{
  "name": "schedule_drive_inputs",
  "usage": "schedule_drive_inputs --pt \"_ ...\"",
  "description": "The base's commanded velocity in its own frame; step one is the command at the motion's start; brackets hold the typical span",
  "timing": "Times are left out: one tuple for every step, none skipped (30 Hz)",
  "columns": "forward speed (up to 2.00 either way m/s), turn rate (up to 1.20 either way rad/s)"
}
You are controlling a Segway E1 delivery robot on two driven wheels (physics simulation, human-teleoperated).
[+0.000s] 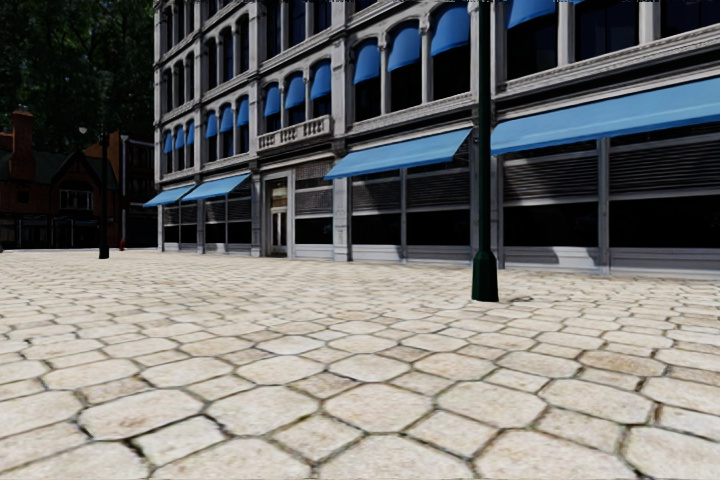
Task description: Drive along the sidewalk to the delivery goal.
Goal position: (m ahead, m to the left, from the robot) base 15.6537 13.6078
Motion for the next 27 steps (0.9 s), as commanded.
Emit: schedule_drive_inputs --pt "1.58 0.46" --pt "1.58 0.46" --pt "1.58 0.46" --pt "1.59 0.46" --pt "1.59 0.47" --pt "1.60 0.47" --pt "1.60 0.47" --pt "1.60 0.47" --pt "1.60 0.47" --pt "1.61 0.47" --pt "1.61 0.47" --pt "1.61 0.47" --pt "1.61 0.47" --pt "1.61 0.48" --pt "1.62 0.48" --pt "1.62 0.48" --pt "1.62 0.48" --pt "1.62 0.48" --pt "1.62 0.48" --pt "1.62 0.48" --pt "1.62 0.48" --pt "1.62 0.48" --pt "1.62 0.48" --pt "1.62 0.48" --pt "1.62 0.48" --pt "1.62 0.51" --pt "1.62 0.51"
